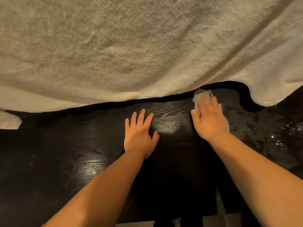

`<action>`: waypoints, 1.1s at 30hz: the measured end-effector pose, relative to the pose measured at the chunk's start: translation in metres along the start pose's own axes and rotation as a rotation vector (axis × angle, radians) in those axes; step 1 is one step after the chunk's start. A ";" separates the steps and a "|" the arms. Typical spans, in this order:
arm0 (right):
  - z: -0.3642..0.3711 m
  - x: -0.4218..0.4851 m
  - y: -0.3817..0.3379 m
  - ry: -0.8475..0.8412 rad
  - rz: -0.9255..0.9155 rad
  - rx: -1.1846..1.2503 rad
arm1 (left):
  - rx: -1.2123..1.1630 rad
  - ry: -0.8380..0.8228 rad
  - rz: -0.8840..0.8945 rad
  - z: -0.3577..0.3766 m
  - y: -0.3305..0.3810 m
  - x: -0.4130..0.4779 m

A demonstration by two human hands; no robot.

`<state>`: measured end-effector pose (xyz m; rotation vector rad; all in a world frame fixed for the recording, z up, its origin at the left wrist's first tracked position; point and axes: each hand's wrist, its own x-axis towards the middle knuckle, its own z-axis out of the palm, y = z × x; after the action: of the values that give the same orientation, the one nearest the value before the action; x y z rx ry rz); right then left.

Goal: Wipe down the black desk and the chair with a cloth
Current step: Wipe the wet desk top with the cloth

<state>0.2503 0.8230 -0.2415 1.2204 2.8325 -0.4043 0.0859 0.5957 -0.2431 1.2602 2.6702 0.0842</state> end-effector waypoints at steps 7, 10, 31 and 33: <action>-0.001 -0.052 -0.052 -0.156 -0.540 -0.095 | 0.039 -0.034 -0.020 -0.002 0.003 0.001; -0.001 -0.003 -0.047 -0.078 -0.429 -0.058 | 0.031 -0.024 -0.022 -0.002 0.003 0.000; 0.012 -0.063 -0.005 0.038 0.012 0.045 | -0.012 -0.042 -0.018 -0.005 0.003 -0.002; 0.018 -0.097 -0.023 0.031 -0.082 0.031 | -0.009 -0.028 -0.007 -0.005 0.003 -0.003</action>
<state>0.2994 0.7349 -0.2413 1.1276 2.9212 -0.4383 0.0888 0.5955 -0.2374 1.2405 2.6469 0.0766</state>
